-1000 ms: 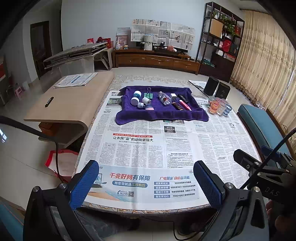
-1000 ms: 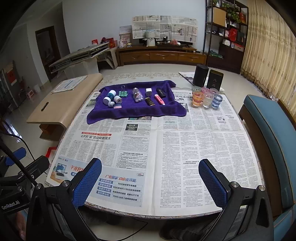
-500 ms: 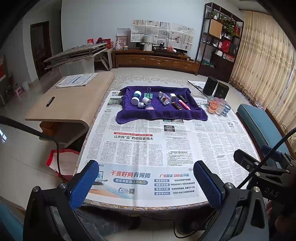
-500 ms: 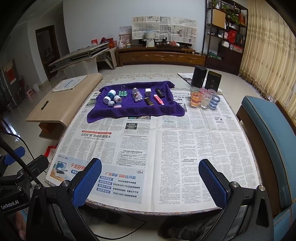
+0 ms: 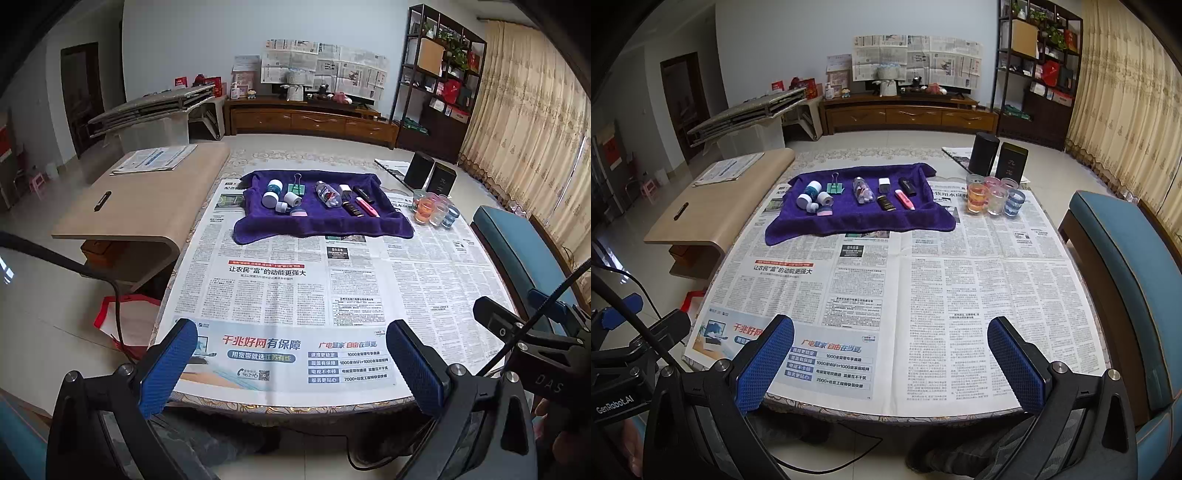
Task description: Organize rigid objects
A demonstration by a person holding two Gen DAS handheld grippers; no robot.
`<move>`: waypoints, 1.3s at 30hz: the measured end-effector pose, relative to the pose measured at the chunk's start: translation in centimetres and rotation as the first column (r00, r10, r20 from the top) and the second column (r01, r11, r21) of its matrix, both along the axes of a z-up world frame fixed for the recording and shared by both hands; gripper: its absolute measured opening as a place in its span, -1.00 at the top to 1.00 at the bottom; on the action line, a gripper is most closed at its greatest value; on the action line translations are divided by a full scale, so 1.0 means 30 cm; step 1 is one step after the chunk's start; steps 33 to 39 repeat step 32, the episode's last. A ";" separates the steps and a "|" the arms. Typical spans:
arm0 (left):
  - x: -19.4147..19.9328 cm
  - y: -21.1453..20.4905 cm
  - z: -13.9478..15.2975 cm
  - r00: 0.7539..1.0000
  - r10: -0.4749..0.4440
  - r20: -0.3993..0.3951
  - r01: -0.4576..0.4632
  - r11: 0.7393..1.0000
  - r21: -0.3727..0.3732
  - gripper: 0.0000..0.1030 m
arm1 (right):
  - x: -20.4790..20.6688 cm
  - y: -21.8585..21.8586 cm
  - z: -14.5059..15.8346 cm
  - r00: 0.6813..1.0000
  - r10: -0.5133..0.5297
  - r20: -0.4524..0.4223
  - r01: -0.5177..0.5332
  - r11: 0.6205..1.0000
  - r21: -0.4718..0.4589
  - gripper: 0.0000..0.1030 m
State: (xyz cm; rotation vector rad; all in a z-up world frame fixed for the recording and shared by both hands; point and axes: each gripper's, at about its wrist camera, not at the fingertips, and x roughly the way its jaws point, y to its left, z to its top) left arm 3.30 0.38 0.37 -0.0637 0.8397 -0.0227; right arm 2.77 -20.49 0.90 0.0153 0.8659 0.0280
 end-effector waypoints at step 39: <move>-0.012 -0.020 -0.001 1.000 -0.005 -0.002 0.005 1.000 0.010 -1.00 | -0.014 -0.018 0.006 1.000 -0.009 -0.004 0.009 1.000 0.000 -0.99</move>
